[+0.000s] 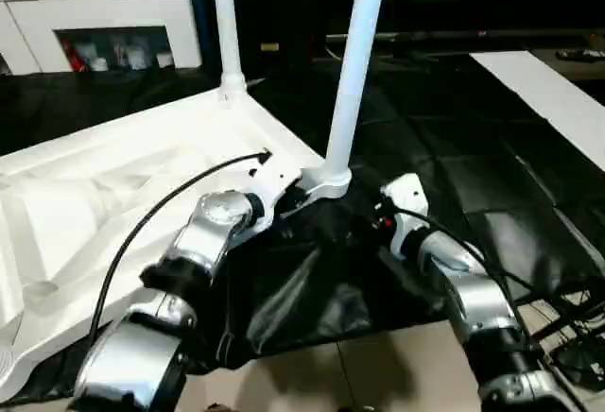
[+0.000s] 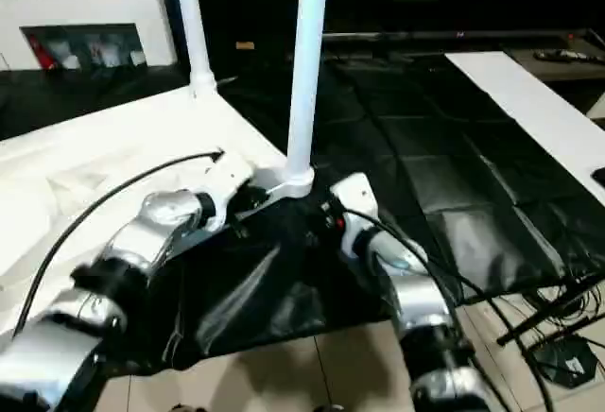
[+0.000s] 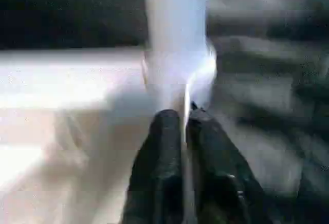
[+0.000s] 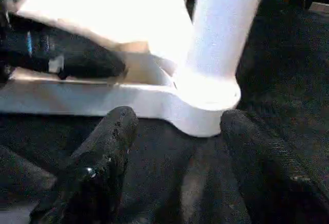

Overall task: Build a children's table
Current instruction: Rotate leg to tighten

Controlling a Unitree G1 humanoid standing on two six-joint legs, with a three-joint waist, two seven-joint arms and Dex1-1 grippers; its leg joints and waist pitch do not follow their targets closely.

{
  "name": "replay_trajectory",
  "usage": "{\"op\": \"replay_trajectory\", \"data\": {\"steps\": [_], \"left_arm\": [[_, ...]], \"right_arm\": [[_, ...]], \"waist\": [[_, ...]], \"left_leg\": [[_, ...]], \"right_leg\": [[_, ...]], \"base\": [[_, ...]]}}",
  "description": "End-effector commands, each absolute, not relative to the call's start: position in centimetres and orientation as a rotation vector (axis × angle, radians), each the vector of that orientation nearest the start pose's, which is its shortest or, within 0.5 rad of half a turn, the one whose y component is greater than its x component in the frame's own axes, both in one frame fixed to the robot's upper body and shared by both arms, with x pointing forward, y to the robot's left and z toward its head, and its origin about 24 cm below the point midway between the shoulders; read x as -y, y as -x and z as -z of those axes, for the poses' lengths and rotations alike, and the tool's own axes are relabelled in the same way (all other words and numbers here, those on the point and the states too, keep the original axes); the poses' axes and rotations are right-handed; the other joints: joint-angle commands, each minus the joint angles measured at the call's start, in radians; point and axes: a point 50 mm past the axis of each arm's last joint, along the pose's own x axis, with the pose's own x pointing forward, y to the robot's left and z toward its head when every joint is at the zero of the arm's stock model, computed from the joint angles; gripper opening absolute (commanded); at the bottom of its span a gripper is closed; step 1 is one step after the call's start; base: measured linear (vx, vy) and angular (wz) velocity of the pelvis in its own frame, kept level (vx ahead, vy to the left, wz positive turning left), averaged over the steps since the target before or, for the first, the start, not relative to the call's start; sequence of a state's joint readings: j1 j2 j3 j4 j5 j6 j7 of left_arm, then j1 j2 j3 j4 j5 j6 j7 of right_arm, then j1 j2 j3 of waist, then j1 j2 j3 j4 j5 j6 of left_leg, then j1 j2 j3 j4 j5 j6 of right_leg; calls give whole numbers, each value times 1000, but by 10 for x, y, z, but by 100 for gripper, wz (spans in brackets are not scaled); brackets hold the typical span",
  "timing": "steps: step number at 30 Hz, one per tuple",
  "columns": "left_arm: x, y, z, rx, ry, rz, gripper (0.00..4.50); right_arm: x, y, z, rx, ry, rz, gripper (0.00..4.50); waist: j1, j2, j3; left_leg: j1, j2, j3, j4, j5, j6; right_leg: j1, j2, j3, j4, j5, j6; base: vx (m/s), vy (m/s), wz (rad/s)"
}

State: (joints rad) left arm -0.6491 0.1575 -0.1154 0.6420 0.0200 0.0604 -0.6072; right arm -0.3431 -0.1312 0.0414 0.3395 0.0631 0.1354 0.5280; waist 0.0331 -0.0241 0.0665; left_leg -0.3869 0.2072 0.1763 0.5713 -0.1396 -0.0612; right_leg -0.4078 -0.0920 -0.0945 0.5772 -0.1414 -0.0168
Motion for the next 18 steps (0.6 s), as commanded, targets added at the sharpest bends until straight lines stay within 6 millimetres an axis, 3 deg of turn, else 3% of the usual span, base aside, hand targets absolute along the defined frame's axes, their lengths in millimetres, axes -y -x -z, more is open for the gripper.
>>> {"op": "replay_trajectory", "data": {"steps": [1,8,10,12,13,14,15,16,18], "left_arm": [[-111,-354,-92,-53,-225,690,91],[-132,-332,-101,63,-65,454,140],[-139,-318,-98,91,12,373,156],[-142,-309,-97,112,37,334,178],[-144,-301,-93,115,51,312,178],[-152,-280,-85,123,60,262,185],[-152,-279,-84,123,60,260,185],[-157,-261,-78,112,73,227,192],[-160,-244,-75,94,78,192,215]], "right_arm": [[125,-306,-52,-147,54,-600,301],[134,-300,-58,-131,34,-544,301],[138,-295,-58,-137,23,-506,301],[140,-292,-58,-136,19,-492,301],[142,-290,-58,-134,10,-481,301],[148,-284,-58,-116,-1,-448,301],[149,-284,-58,-116,-1,-446,301],[154,-278,-55,-113,2,-411,301],[159,-270,-52,-117,-18,-387,301]], "waist": [[-3,2,-78],[-11,8,-71],[-12,20,-71],[-15,15,-71],[-14,19,-69],[-18,19,-67],[-17,26,-67],[-25,21,-62],[-35,22,-64]], "left_leg": [[22,29,-7,-66,-367,29],[24,23,-4,-64,-398,14],[29,22,-6,-63,-432,5],[23,22,-7,-65,-440,4],[27,21,-7,-64,-453,4],[24,19,-9,-65,-465,4],[24,23,-12,-65,-468,1],[21,20,-11,-67,-484,2],[22,18,-11,-64,-496,3]], "right_leg": [[41,-45,41,-77,-393,-149],[33,-41,41,-90,-456,-106],[28,-37,39,-96,-477,-89],[32,-34,38,-97,-477,-77],[27,-33,37,-100,-492,-71],[28,-33,35,-105,-521,-55],[29,-37,36,-104,-518,-55],[26,-33,32,-112,-557,-35],[22,-29,32,-116,-580,-20]], "base": [[0,0,0],[0,0,0],[0,0,0],[0,0,0],[0,0,0],[0,0,0],[0,0,0],[0,0,0],[0,0,0]]}}
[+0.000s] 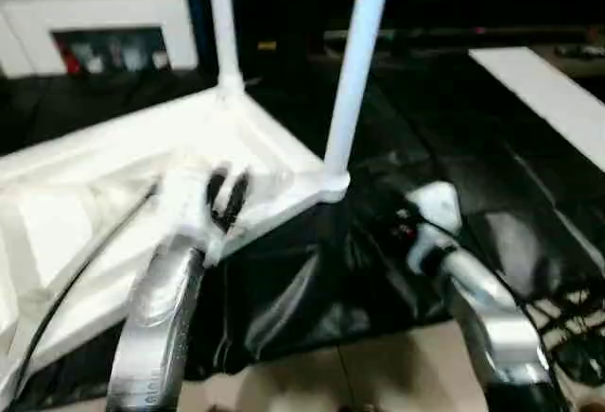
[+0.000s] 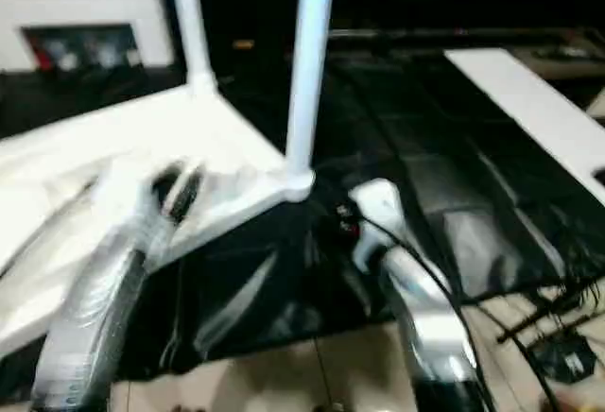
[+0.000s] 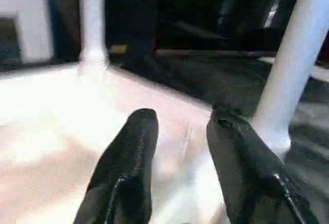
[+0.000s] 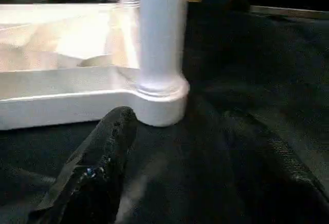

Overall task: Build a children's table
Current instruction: Rotate leg to tighten

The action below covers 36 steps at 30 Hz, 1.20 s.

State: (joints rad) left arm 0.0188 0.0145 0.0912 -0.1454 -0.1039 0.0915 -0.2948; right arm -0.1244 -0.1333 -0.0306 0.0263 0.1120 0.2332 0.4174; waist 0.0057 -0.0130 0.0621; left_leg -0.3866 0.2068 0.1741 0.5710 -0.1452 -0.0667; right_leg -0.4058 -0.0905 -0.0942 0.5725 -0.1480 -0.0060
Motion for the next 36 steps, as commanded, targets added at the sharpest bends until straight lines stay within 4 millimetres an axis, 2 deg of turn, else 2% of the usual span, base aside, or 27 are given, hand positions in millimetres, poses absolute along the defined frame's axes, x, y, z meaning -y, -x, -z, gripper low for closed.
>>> {"op": "replay_trajectory", "data": {"steps": [1,4,5,8,9,12,13,14,15,16,17,18,19,20,21,22,23,24,25,28,29,30,32,33,34,35,36], "left_arm": [[-159,-235,-74,83,82,184,223],[-159,-223,-73,71,82,157,234],[-161,-218,-71,60,79,127,234],[-169,-211,-68,40,57,65,234],[-176,-208,-65,16,40,2,234],[-187,-210,-68,15,34,-64,234],[-189,-212,-73,28,37,-69,234],[-189,-214,-75,28,22,-57,234],[-190,-215,-76,28,14,-52,234],[-189,-215,-79,29,0,-46,234],[-189,-215,-80,29,-1,-46,234],[-188,-212,-84,28,-10,-48,234],[-187,-210,-84,23,-12,-49,234],[-185,-207,-85,16,-14,-43,234],[-182,-206,-86,10,-21,-39,234],[-179,-206,-89,15,-14,-39,234],[-179,-206,-89,15,-14,-39,234],[-177,-207,-90,21,4,-39,234],[-175,-209,-89,25,6,-37,234],[-173,-217,-82,25,8,-34,234],[-172,-220,-79,19,5,-34,234],[-172,-222,-78,14,7,-35,234],[-172,-227,-81,25,-18,-34,234],[-173,-228,-83,30,-32,-30,234],[-172,-231,-84,32,-70,-38,234],[-173,-231,-84,33,-91,-49,234],[-173,-231,-84,33,-91,-49,234]], "right_arm": [[162,-266,-51,-120,-25,-366,301],[167,-259,-47,-140,-38,-333,301],[168,-256,-44,-152,-37,-322,301],[166,-253,-38,-176,-43,-316,301],[164,-253,-35,-193,-35,-326,301],[154,-253,-40,-173,-36,-371,301],[148,-254,-43,-158,-64,-391,301],[144,-255,-43,-162,-61,-413,301],[142,-256,-43,-165,-59,-425,301],[138,-257,-43,-162,-46,-451,301],[138,-257,-44,-162,-44,-454,301],[134,-259,-46,-152,-51,-484,301],[133,-262,-47,-142,-55,-496,301],[132,-264,-48,-133,-54,-510,301],[131,-267,-51,-121,-45,-525,301],[132,-270,-54,-103,-27,-528,301],[132,-270,-54,-103,-27,-528,301],[134,-272,-56,-97,-22,-523,301],[138,-273,-58,-92,-19,-505,301],[147,-274,-58,-98,-29,-446,301],[152,-273,-55,-107,-38,-409,301],[155,-272,-54,-112,-44,-392,301],[158,-272,-53,-124,-58,-372,301],[156,-272,-53,-126,-51,-382,301],[155,-273,-53,-125,-36,-397,301],[153,-274,-53,-124,-32,-404,301],[153,-274,-53,-124,-32,-404,301]], "waist": [[-9,13,-58],[-19,11,-50],[-21,-9,-50],[-38,4,-43],[-44,-11,-42],[-62,1,-33],[-38,20,-17],[-4,16,-22],[5,-6,-25],[-7,-53,-24],[-12,-51,-7],[-5,6,-17],[4,34,-56],[1,26,-41],[-1,63,-50],[-9,53,-41],[-10,50,-34],[-17,45,-20],[-27,24,-25],[-33,23,-20],[-47,3,-25],[-46,20,-28],[-53,9,-23],[-12,43,-32],[-23,21,-28],[-26,-9,-18],[-38,-39,-10]], "left_leg": [[26,17,-10,-61,-505,9],[22,15,-16,-62,-543,2],[21,14,-16,-60,-545,3],[26,8,-25,-57,-582,-6],[19,7,-26,-58,-588,-8],[23,27,-50,-86,-706,-19],[-32,88,-63,-197,-904,-39],[-47,92,-49,-204,-930,-36],[9,63,-4,-172,-881,-25],[50,18,-8,-71,-784,-42],[122,-37,-16,147,-476,-37],[27,-26,-84,118,-295,-24],[-4,5,-87,10,-329,-70],[-3,20,-96,-24,-416,-79],[15,28,-99,-42,-503,-78],[12,28,-88,-54,-543,-54],[12,26,-82,-60,-585,-40],[28,15,-70,-52,-677,-32],[45,-1,-64,-31,-660,-24],[55,-13,-62,-26,-620,-10],[52,-9,-63,-30,-617,-4],[36,6,-74,-50,-616,-3],[21,33,-81,-83,-686,-12],[-79,-5,-121,-145,-712,-11],[-79,-15,-131,-137,-689,-2],[-50,-35,-145,-109,-652,-24],[57,-85,-120,58,-520,-71]], "right_leg": [[14,-28,31,-116,-588,-23],[16,-26,20,-127,-650,9],[15,-26,17,-131,-671,21],[14,-26,-2,-146,-732,52],[20,-23,-9,-149,-743,65],[48,-17,-42,-150,-685,63],[121,0,-17,39,-425,-4],[126,-2,3,96,-292,-19],[61,-7,54,81,-381,-12],[-6,-29,68,-41,-716,35],[-116,-128,66,-212,-1215,66],[8,-176,88,-143,-1152,22],[79,-99,40,-75,-791,-8],[59,-51,25,-50,-608,-32],[57,-31,29,-30,-340,-95],[59,-31,32,-36,-262,-140],[58,-31,30,-44,-324,-137],[38,-34,23,-71,-544,-91],[28,-44,16,-99,-694,-35],[23,-43,-6,-137,-803,36],[35,-39,-26,-150,-769,53],[67,-45,-28,-126,-693,49],[85,-43,-33,-110,-611,32],[178,-37,-46,37,-455,-14],[160,-29,-26,51,-357,-25],[102,-57,-20,-25,-534,-39],[-4,-112,-90,-182,-972,-32]], "base": [[0,0,0],[0,0,0],[0,0,0],[0,0,0],[0,0,0],[0,0,0],[-105,-7,-1],[-105,-7,-1],[-82,-78,13],[-12,-108,9],[-12,-108,9],[-4,-4,-30],[18,93,-35],[18,93,-35],[0,77,-2],[-61,49,1],[-61,49,1],[-75,27,-2],[0,0,0],[-18,-8,0],[-53,-24,1],[0,0,0],[0,0,0],[-79,-29,9],[-59,-65,44],[-59,-65,44],[-45,-108,67]]}}
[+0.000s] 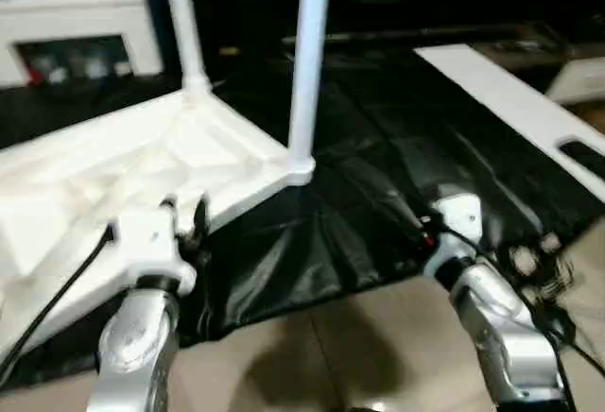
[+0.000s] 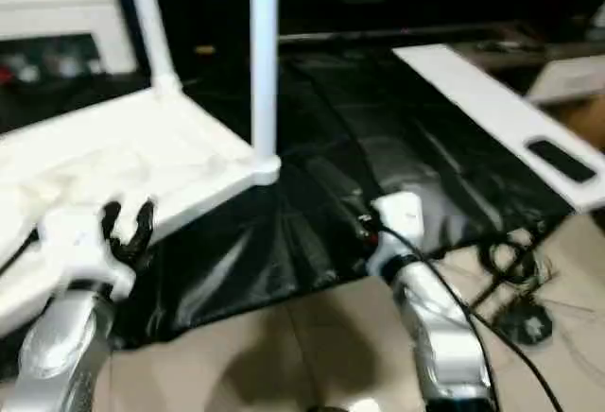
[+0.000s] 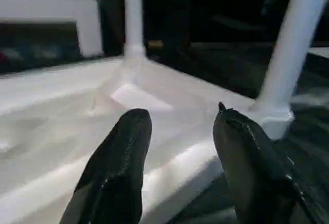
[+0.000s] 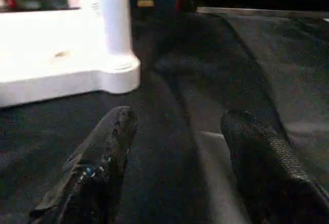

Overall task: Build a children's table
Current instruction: Rotate leg to tighten

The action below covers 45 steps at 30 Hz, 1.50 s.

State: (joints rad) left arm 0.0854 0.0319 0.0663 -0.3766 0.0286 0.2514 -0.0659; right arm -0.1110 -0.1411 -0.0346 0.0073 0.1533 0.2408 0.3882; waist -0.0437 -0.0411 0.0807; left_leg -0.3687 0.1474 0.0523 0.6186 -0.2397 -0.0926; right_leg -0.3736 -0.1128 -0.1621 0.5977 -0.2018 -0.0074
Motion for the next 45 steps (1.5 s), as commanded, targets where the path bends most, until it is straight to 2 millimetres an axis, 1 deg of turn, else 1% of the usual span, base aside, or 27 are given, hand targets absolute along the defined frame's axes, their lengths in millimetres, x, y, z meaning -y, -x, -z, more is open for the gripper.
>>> {"op": "replay_trajectory", "data": {"steps": [1,2,3,4,5,6,7,8,9,10,12,14,16,17,18,19,21,22,24,27,28,32,35,38,39,40,45], "left_arm": [[-174,-232,-85,36,-117,-59,234],[-176,-232,-85,36,-130,-63,234],[-176,-232,-85,36,-130,-63,234],[-179,-230,-83,24,-131,-66,234],[-179,-230,-83,24,-131,-66,234],[-181,-230,-82,15,-127,-65,234],[-184,-228,-80,4,-90,-80,234],[-187,-227,-80,-10,-86,-92,234],[-191,-226,-81,-15,-89,-107,234],[-193,-224,-82,-16,-95,-117,234],[-198,-224,-83,-13,-125,-142,234],[-202,-225,-84,-18,-135,-171,234],[-202,-226,-84,-18,-149,-179,234],[-203,-227,-85,-20,-150,-179,234],[-201,-226,-85,-14,-145,-173,234],[-198,-225,-86,-8,-138,-165,234],[-193,-223,-87,2,-125,-158,234],[-192,-221,-87,3,-112,-162,234],[-191,-220,-86,-2,-99,-169,234],[-191,-221,-85,5,-97,-167,234],[-190,-222,-85,7,-97,-165,234],[-188,-225,-86,13,-79,-160,234],[-186,-227,-86,15,-74,-153,234],[-185,-230,-86,18,-76,-140,234],[-184,-230,-87,25,-74,-133,234],[-183,-232,-89,39,-76,-115,234],[-184,-234,-90,42,-80,-106,234]], "right_arm": [[150,-276,-53,-122,-24,-415,301],[146,-278,-52,-123,-15,-427,301],[146,-278,-52,-123,-15,-427,301],[141,-281,-52,-123,-9,-441,301],[141,-281,-52,-123,-9,-441,301],[139,-281,-52,-123,-8,-446,301],[136,-282,-52,-122,-12,-448,301],[134,-282,-53,-120,-22,-445,301],[130,-282,-52,-121,-50,-449,301],[127,-282,-52,-122,-70,-452,301],[123,-282,-53,-121,-75,-476,301],[122,-281,-53,-121,-45,-491,301],[123,-280,-54,-122,-46,-500,301],[122,-280,-54,-120,-52,-506,301],[124,-281,-54,-122,-50,-506,301],[126,-281,-53,-125,-46,-503,301],[131,-284,-52,-132,-40,-483,301],[132,-285,-52,-137,-40,-475,301],[133,-285,-52,-140,-36,-476,301],[132,-286,-51,-145,-12,-482,301],[132,-287,-50,-146,-3,-483,301],[132,-288,-51,-140,13,-483,301],[133,-288,-51,-139,8,-480,301],[133,-288,-51,-138,-6,-476,301],[133,-288,-51,-138,-15,-475,301],[131,-288,-51,-139,-26,-478,301],[128,-288,-51,-130,-16,-497,301]], "waist": [[-32,-43,-26],[-19,14,-25],[-44,27,-23],[-82,59,-43],[-64,83,-58],[-74,72,-57],[-76,61,-65],[-79,20,-76],[-44,-11,-115],[-24,-55,-118],[6,-87,-101],[32,-67,-91],[68,-33,-83],[71,-16,-81],[63,14,-87],[32,29,-86],[36,21,-77],[40,3,-63],[54,-14,-61],[55,-25,-51],[71,-35,-47],[67,10,-58],[53,14,-58],[63,5,-48],[54,14,-54],[70,7,-47],[76,8,-59]], "left_leg": [[96,-49,50,178,-262,-31],[84,-16,40,167,-290,-9],[32,35,24,79,-429,-8],[2,78,-188,-143,-495,24],[107,115,-283,-96,-173,184],[85,116,-293,-96,-42,281],[61,32,-297,-94,231,384],[34,-23,-284,-80,334,352],[-19,-60,-157,14,332,242],[-90,-66,-59,45,117,217],[-75,-59,-7,101,-23,146],[-64,-40,-6,113,-76,104],[-43,27,-30,34,-97,83],[-24,54,-32,-10,-81,86],[35,110,-40,-80,3,161],[80,165,-69,-93,99,227],[62,154,-55,-95,84,239],[35,110,-9,-96,-110,173],[22,88,26,-96,-261,77],[26,88,43,-101,-400,-1],[-39,57,11,-122,-406,47],[-51,29,-27,-114,-241,144],[-22,20,-94,-139,-287,188],[-53,-26,-112,-137,-330,149],[0,38,-81,-97,-371,96],[-14,63,-49,-99,-488,-14],[-9,83,13,-116,-502,9]], "right_leg": [[-81,-125,-154,-292,-1061,-58],[-34,-131,-199,-285,-998,-77],[48,-117,-234,-231,-864,-56],[47,68,-49,117,-246,-67],[-53,60,32,144,-293,-103],[-45,54,57,153,-283,-117],[-12,53,97,116,-248,-149],[23,30,141,43,-175,-148],[92,-71,216,-28,66,-96],[146,-107,251,-20,420,129],[96,-130,242,-52,595,288],[103,-155,259,-57,532,231],[127,-128,254,-71,271,-81],[125,-100,228,-64,207,-144],[90,-13,171,-18,155,-185],[14,22,136,41,41,-171],[24,12,135,32,8,-152],[43,-24,154,-17,-3,-174],[58,-52,174,-44,-107,-193],[33,-51,177,-72,-403,-143],[84,-69,131,-71,-460,-129],[109,-48,39,-83,-378,-143],[79,-8,38,-36,-260,-188],[91,-46,66,-58,-334,-222],[57,-58,100,-70,-335,-210],[62,-97,125,-89,-390,-190],[103,-61,112,-105,-478,-122]], "base": [[-45,-82,44],[-45,-82,44],[93,79,11],[141,31,24],[141,31,24],[70,-196,50],[14,-239,36],[14,-239,36],[-72,-243,26],[-55,-204,21],[-38,-165,7],[-32,-72,-14],[0,0,0],[0,0,0],[-41,98,7],[-46,113,14],[-53,106,14],[-74,65,12],[-73,49,9],[-86,16,4],[-88,21,13],[-59,14,34],[5,-9,53],[27,-22,60],[5,-36,42],[0,0,0],[13,0,-2]]}}
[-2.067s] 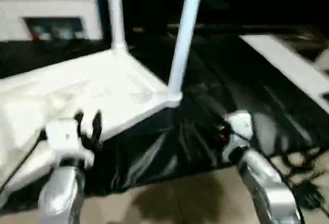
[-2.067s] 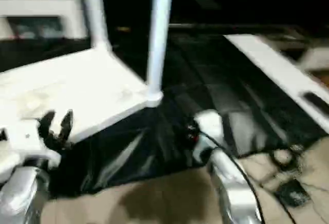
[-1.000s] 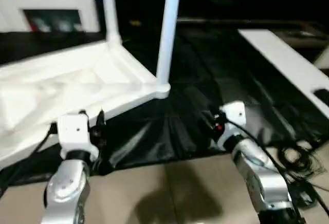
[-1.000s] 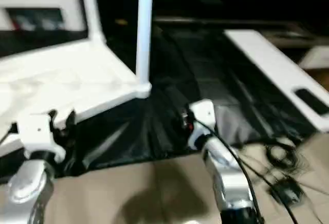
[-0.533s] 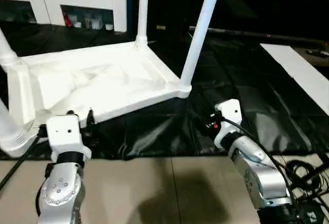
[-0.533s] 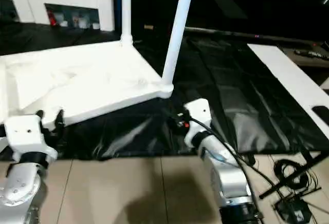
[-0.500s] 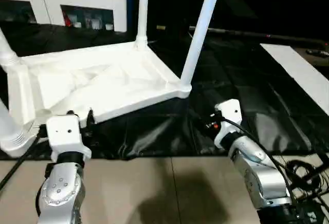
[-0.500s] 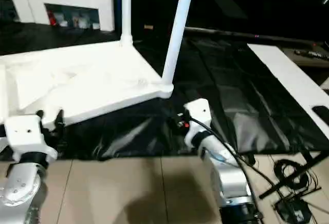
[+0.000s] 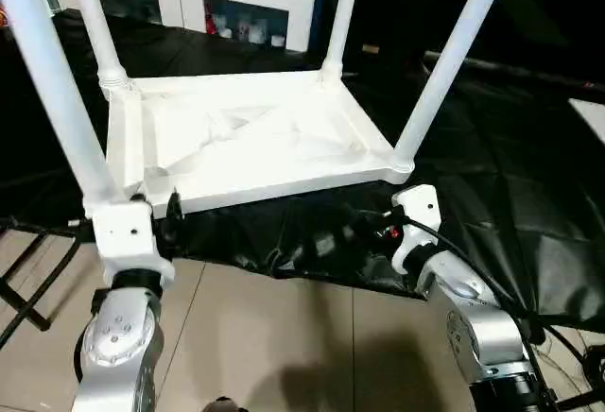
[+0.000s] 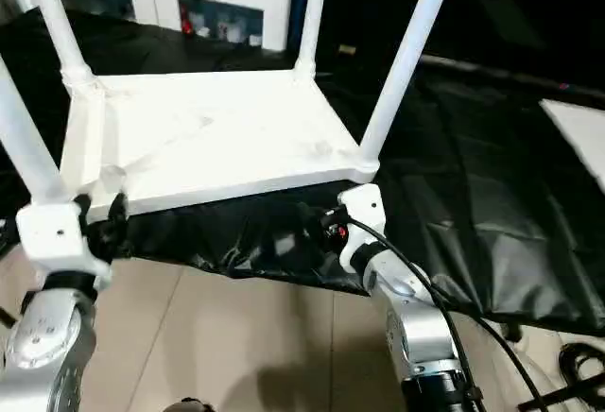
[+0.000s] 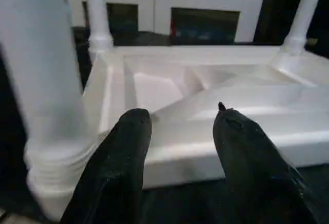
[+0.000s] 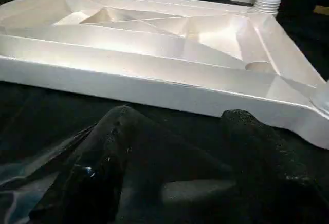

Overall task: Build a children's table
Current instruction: Rotate leg to tighten

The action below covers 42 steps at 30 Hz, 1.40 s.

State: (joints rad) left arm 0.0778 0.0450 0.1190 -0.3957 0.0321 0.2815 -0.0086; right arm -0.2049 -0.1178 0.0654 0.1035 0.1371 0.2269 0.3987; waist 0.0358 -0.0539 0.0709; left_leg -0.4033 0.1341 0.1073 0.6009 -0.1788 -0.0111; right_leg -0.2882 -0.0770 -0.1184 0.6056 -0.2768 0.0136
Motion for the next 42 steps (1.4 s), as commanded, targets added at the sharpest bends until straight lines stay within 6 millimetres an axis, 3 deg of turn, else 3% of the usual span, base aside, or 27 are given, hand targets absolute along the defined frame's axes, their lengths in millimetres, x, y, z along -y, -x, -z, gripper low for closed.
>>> {"op": "replay_trajectory", "data": {"steps": [1,2,3,4,5,6,7,8,9,10,12,14,15,16,17,18,19,21,22,23,24,25,27,28,29,33,42], "left_arm": [[-184,-235,-90,41,-83,-99,234],[-184,-235,-90,41,-83,-99,234],[-183,-235,-90,41,-82,-96,234],[-183,-236,-90,41,-81,-94,234],[-183,-236,-90,41,-80,-93,234],[-183,-236,-91,42,-80,-92,234],[-183,-237,-91,44,-78,-88,234],[-182,-237,-91,46,-76,-85,234],[-182,-237,-91,47,-75,-84,234],[-182,-237,-91,47,-75,-82,234],[-180,-237,-91,47,-74,-75,234],[-178,-237,-91,50,-68,-62,234],[-177,-236,-91,53,-65,-56,234],[-177,-236,-91,56,-58,-51,234],[-175,-235,-91,63,-47,-42,234],[-175,-234,-92,66,-42,-37,234],[-173,-233,-92,72,-43,-21,234],[-171,-232,-92,72,-45,-3,234],[-169,-231,-91,68,-48,15,234],[-167,-230,-91,73,-49,33,234],[-166,-230,-91,77,-50,43,234],[-164,-229,-91,81,-55,58,234],[-160,-228,-90,76,-48,98,234],[-157,-228,-89,69,-35,135,234],[-154,-227,-88,61,-24,166,234],[-153,-222,-84,46,-19,220,234],[-166,-196,-85,39,96,354,270]], "right_arm": [[126,-286,-51,-132,-12,-525,301],[126,-286,-51,-132,-12,-525,301],[125,-286,-52,-125,5,-527,301],[124,-286,-52,-121,12,-527,301],[124,-286,-52,-120,12,-526,301],[124,-286,-52,-120,10,-525,301],[125,-286,-52,-119,6,-521,301],[126,-286,-52,-121,-6,-515,301],[126,-286,-52,-122,-12,-511,301],[127,-286,-52,-123,-13,-507,301],[128,-287,-52,-122,-9,-505,301],[128,-287,-52,-120,-5,-500,301],[129,-287,-52,-120,-3,-498,301],[129,-287,-52,-119,-2,-495,301],[130,-287,-52,-119,0,-491,301],[131,-287,-51,-118,-1,-485,301],[133,-287,-51,-118,-2,-481,301],[134,-287,-51,-117,-2,-481,301],[134,-287,-52,-115,0,-480,301],[135,-287,-52,-114,-2,-481,301],[135,-287,-52,-114,-4,-482,301],[135,-287,-52,-113,-4,-484,301],[136,-287,-52,-111,-5,-485,301],[137,-287,-53,-109,-7,-484,301],[138,-288,-54,-107,-9,-484,301],[139,-290,-55,-101,-7,-491,301],[140,-288,-56,-101,-22,-520,301]], "waist": [[6,22,-43],[8,32,-37],[15,21,-43],[15,24,-43],[7,23,-46],[6,43,-43],[-29,66,-63],[-75,71,-82],[-49,51,-78],[-55,58,-73],[-54,34,-64],[-51,-2,-47],[-40,-24,-35],[-30,-57,-47],[2,-63,-35],[14,-70,-51],[21,-64,-60],[26,-60,-70],[18,-28,-72],[10,-22,-69],[6,-3,-86],[3,-2,-86],[2,-10,-77],[7,-20,-66],[8,-19,-64],[-4,-17,-48],[-8,-18,-47]], "left_leg": [[-8,69,-34,-106,-577,-26],[-9,61,-21,-98,-575,-13],[-49,41,-12,-50,-426,69],[-39,49,-13,-31,-367,97],[-48,48,-9,-28,-268,137],[-2,40,-21,-71,-280,157],[135,39,-120,-101,-263,275],[244,111,-159,-82,-269,301],[226,143,-175,-67,-193,330],[206,140,-164,-75,-183,327],[164,133,-114,-109,-229,287],[131,110,-40,-157,-417,244],[108,80,21,-164,-570,185],[126,35,52,-92,-575,156],[121,-38,47,105,-301,143],[70,-41,7,119,-185,93],[31,-28,-35,106,-80,48],[17,-13,-48,76,75,11],[41,30,-34,-21,327,-16],[45,46,-29,-19,380,12],[78,99,-41,-9,448,19],[89,113,-43,-8,450,19],[78,102,-24,-22,327,8],[65,92,-2,-42,75,-19],[63,90,2,-47,5,-26],[65,102,12,-65,-252,-54],[53,102,15,-68,-282,-58]], "right_leg": [[69,-95,38,-138,-478,-111],[77,-103,34,-155,-551,-90],[130,-166,21,-200,-640,-58],[139,-183,10,-219,-652,-57],[160,-160,-23,-223,-594,-58],[154,-82,-62,-202,-506,-57],[76,47,-81,-80,-324,-42],[-38,50,-28,2,-262,-43],[-71,34,12,82,-194,-8],[-92,31,23,106,-161,18],[-119,29,35,146,-49,43],[-117,3,59,79,105,-21],[-73,-24,96,-3,-23,-47],[-68,-50,157,-74,-239,-39],[-41,-157,268,-189,-771,-29],[14,-157,303,-155,-800,-46],[46,-141,304,-100,-452,-111],[46,-104,279,-50,100,-195],[3,2,191,13,668,-200],[-18,25,176,22,715,-189],[-42,5,159,35,635,-203],[-54,-5,157,31,568,-210],[-45,-27,165,5,439,-229],[-32,-37,173,-16,302,-238],[-31,-40,175,-22,256,-236],[-50,-46,174,-50,-67,-211],[-60,-54,165,-60,-198,-172]], "base": [[56,17,-4],[56,17,-4],[78,39,19],[136,70,35],[136,70,35],[172,87,49],[250,71,56],[250,71,56],[261,44,33],[169,44,11],[154,35,7],[148,-33,0],[127,-105,8],[149,-176,17],[149,-176,17],[185,-132,17],[171,-50,10],[161,-26,13],[45,-3,21],[45,-3,21],[0,0,0],[72,48,13],[46,50,11],[0,0,0],[0,0,0],[-40,6,2],[0,0,0]]}}
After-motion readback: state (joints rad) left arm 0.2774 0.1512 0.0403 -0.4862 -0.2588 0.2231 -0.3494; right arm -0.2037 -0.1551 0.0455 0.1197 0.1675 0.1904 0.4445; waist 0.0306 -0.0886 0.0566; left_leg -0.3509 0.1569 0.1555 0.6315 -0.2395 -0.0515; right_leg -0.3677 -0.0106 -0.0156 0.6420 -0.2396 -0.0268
